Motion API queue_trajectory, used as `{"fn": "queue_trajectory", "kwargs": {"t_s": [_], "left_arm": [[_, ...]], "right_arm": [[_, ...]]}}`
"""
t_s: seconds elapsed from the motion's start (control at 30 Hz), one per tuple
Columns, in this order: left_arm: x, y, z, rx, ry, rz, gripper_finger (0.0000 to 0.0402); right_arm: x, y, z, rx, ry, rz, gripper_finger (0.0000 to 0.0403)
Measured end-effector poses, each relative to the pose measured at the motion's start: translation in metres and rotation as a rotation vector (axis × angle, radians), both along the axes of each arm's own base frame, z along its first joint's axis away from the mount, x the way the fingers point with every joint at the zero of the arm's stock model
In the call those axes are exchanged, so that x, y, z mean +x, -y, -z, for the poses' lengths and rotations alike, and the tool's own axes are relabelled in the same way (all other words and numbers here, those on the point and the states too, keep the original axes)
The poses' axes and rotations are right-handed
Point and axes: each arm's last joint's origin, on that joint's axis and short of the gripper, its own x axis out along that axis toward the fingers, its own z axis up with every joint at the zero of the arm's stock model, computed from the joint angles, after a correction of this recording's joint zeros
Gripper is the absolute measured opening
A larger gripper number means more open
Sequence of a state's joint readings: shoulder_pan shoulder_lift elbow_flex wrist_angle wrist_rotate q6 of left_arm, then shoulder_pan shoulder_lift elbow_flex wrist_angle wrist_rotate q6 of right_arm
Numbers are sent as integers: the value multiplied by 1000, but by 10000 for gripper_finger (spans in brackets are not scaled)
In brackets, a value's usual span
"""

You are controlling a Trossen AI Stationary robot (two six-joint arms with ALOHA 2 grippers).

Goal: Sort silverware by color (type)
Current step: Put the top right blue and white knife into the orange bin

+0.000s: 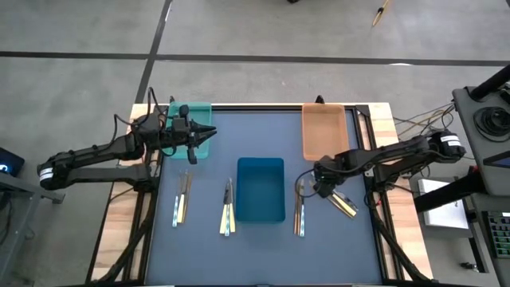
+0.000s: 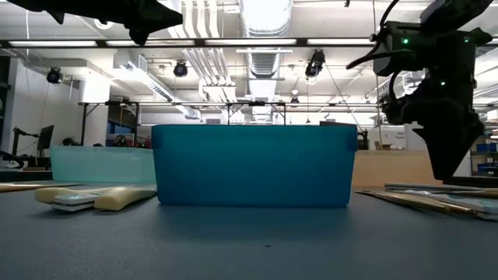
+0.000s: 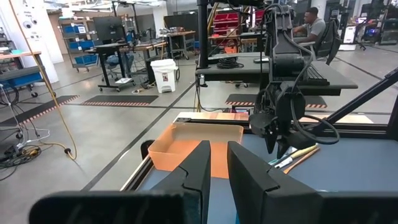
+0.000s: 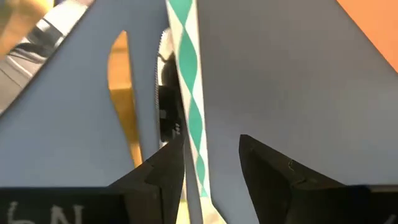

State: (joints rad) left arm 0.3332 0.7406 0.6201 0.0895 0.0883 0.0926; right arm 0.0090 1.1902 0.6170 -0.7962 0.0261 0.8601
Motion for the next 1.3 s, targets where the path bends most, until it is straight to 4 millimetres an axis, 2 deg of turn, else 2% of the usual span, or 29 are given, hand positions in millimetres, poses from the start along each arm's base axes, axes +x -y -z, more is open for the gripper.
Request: {"fn": "queue_trajectory", "kwargs": {"t_s": [0.83, 0.93, 1.17, 1.3], "left_arm": [[0, 0, 0, 1, 0, 0, 37], [0, 0, 0, 1, 0, 0, 37], [0, 0, 0, 1, 0, 0, 37], [0, 0, 0, 1, 0, 0, 37]], "right_arm": [[11, 2, 20, -60, -78, -43, 121], [11, 2, 20, -61, -75, -43, 104], [11, 1, 21, -59, -73, -45, 36], [11, 1, 20, -60, -71, -45, 22]]}}
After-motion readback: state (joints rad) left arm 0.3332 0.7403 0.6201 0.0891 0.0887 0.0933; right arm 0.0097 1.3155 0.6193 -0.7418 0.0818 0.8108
